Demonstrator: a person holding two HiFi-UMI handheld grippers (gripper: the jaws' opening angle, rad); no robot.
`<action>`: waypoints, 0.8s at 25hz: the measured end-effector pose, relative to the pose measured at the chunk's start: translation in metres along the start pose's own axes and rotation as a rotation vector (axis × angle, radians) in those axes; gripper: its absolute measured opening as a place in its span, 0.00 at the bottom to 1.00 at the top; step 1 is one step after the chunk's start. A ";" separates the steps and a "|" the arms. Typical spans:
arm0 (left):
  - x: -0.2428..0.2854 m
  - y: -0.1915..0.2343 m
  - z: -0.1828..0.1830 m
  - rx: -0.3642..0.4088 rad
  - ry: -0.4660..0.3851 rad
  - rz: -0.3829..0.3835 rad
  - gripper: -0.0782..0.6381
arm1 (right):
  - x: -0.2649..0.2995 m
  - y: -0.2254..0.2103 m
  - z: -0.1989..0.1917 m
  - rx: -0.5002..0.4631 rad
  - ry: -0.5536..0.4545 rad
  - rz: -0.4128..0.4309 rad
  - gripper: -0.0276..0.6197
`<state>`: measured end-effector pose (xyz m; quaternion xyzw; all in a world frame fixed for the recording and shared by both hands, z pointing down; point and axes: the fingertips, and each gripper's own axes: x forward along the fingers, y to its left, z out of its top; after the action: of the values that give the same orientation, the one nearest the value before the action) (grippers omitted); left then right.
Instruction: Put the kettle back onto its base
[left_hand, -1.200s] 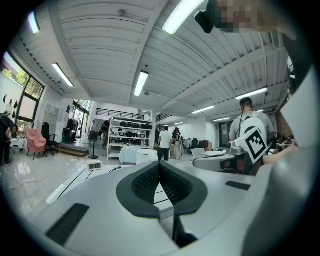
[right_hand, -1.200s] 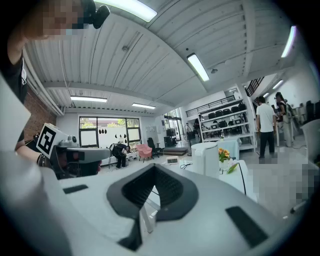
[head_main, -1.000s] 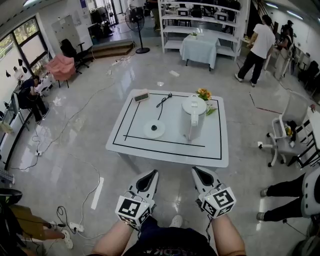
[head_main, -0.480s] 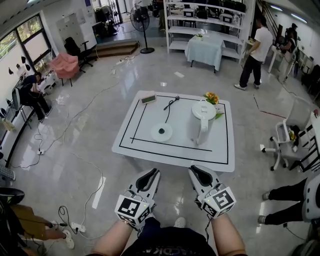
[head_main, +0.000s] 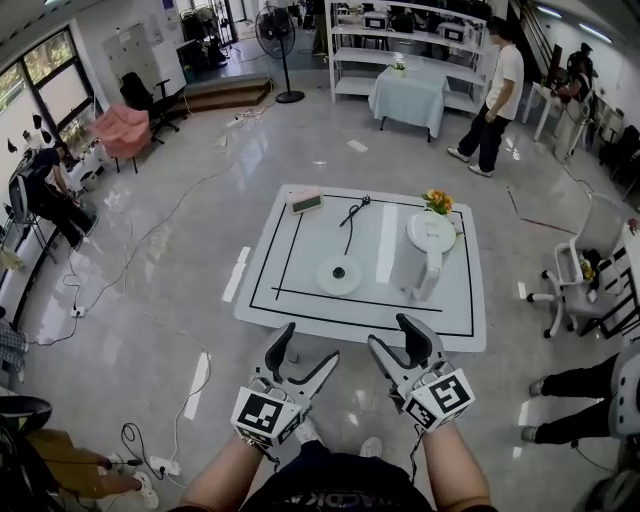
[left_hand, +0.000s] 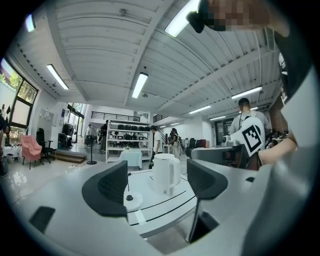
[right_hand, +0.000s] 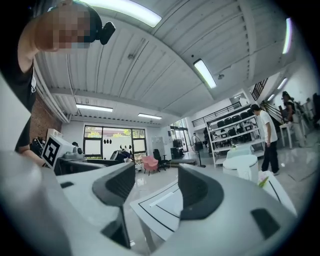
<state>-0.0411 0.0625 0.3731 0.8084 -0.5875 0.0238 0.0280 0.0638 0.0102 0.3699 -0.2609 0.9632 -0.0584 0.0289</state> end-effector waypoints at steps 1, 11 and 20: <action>0.003 0.007 -0.002 -0.002 0.000 -0.008 0.61 | 0.007 -0.001 -0.002 -0.003 0.006 -0.009 0.43; 0.026 0.069 -0.014 -0.040 0.012 -0.112 0.61 | 0.063 -0.009 -0.016 -0.014 0.038 -0.127 0.43; 0.032 0.092 -0.018 -0.060 0.015 -0.212 0.61 | 0.088 -0.004 -0.018 -0.021 0.032 -0.213 0.43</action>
<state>-0.1190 0.0050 0.3952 0.8645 -0.4991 0.0093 0.0588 -0.0115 -0.0360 0.3861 -0.3611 0.9309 -0.0550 0.0046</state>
